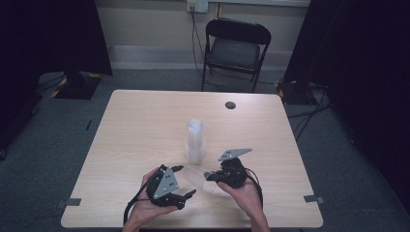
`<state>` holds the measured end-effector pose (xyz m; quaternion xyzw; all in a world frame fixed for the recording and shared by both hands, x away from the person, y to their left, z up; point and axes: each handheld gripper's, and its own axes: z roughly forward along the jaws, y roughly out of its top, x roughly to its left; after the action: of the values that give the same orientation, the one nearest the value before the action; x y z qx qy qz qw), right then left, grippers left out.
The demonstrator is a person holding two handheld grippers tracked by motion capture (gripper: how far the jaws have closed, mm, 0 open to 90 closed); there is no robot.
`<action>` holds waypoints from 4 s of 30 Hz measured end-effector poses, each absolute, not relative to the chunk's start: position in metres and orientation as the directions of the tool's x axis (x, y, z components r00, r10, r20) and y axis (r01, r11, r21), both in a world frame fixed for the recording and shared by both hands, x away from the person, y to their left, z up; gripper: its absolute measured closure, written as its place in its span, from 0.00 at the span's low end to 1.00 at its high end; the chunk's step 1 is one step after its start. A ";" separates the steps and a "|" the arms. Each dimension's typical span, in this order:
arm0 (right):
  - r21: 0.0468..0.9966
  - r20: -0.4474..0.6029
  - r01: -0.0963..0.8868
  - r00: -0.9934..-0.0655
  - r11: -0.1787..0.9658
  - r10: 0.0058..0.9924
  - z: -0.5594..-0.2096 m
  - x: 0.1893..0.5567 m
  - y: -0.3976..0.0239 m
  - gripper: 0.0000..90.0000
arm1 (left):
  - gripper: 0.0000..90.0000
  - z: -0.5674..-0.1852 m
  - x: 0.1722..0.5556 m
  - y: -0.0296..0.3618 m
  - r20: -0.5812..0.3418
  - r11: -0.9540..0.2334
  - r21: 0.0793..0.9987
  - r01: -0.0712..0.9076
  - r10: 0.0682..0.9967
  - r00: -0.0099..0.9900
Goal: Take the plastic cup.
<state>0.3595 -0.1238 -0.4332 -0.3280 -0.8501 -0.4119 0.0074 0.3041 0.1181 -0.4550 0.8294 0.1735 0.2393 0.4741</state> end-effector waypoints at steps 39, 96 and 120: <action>0.566 0.346 0.615 -0.782 0.549 0.519 -0.434 0.378 -0.088 0.99 | 0.23 -0.459 0.298 0.083 0.316 -0.543 0.840 -0.013 0.470 0.824; 0.799 0.326 0.529 -0.780 0.284 0.534 -0.418 0.361 -0.110 0.84 | 0.32 -0.456 0.310 0.110 0.092 -0.288 0.950 0.123 0.631 0.770; 0.876 0.278 0.450 -0.763 0.172 0.584 -0.417 0.349 -0.126 0.80 | 0.32 -0.453 0.321 0.134 0.000 -0.200 0.962 0.188 0.685 0.728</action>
<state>0.3489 -0.1257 -0.4167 -0.3389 -0.7631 -0.5470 -0.0610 0.3214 0.1343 -0.4526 0.7419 0.2942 0.2221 0.5600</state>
